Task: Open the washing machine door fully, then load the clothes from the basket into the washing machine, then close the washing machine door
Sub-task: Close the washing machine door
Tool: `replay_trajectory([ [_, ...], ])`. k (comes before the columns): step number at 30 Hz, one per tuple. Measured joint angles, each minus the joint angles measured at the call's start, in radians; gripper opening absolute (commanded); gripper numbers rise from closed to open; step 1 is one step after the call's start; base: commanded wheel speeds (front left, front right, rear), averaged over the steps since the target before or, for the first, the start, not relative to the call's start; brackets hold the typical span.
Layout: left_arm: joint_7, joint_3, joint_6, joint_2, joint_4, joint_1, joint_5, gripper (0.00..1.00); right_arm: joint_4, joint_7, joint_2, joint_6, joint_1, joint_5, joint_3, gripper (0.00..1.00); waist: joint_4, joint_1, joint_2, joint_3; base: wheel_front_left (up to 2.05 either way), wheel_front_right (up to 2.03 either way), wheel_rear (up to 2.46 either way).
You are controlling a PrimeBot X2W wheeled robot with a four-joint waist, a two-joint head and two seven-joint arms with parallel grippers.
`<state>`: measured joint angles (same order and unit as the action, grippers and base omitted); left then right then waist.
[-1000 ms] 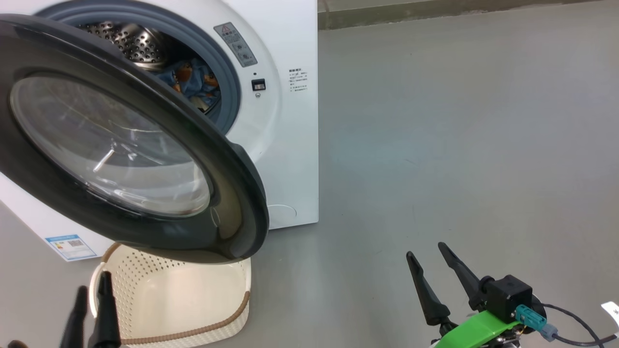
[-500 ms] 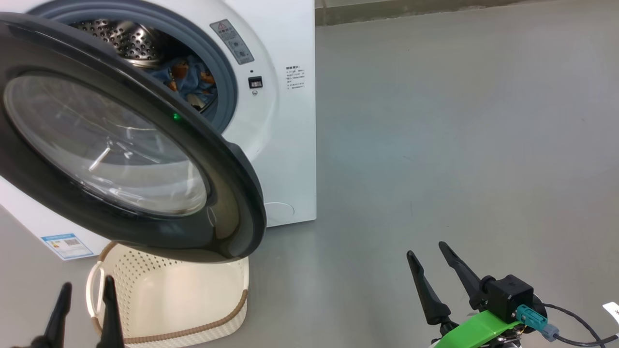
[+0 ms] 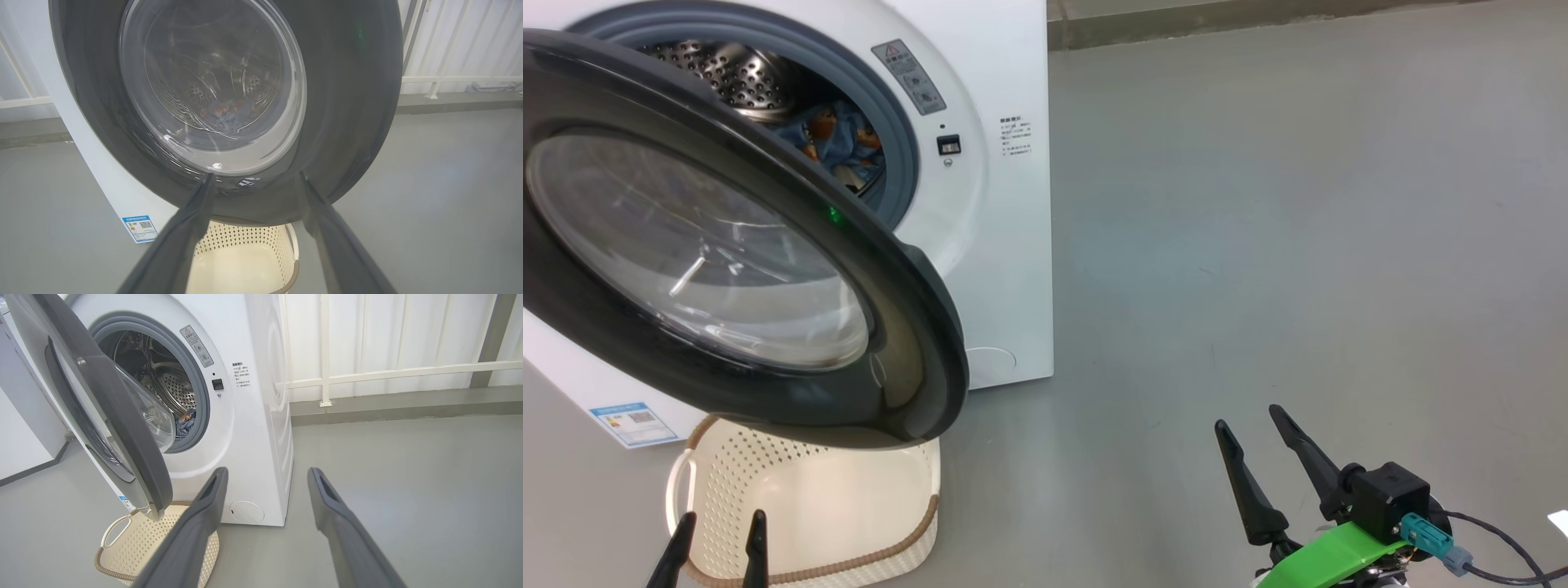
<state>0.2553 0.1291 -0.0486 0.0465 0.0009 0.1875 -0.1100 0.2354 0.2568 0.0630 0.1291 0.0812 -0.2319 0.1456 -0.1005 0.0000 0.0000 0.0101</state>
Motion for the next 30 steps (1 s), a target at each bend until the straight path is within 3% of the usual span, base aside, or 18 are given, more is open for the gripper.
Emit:
replay_trajectory([
  [12, 0.0, -0.002, 0.063, 0.0, 0.022, 0.0, -0.037, 1.0, -0.003, 0.0, 0.0, 0.0, 0.0, 0.0, -0.002, 1.0, -0.004, 0.0, 0.0001, -0.009, 0.0, 0.0, 0.0],
  [30, 0.0, -0.025, 0.125, -0.001, 0.024, 0.001, -0.055, 1.0, -0.003, 0.0, 0.0, 0.0, 0.0, 0.001, -0.003, 1.0, 0.0, 0.0, 0.0, -0.011, 0.0, 0.0, 0.0],
])
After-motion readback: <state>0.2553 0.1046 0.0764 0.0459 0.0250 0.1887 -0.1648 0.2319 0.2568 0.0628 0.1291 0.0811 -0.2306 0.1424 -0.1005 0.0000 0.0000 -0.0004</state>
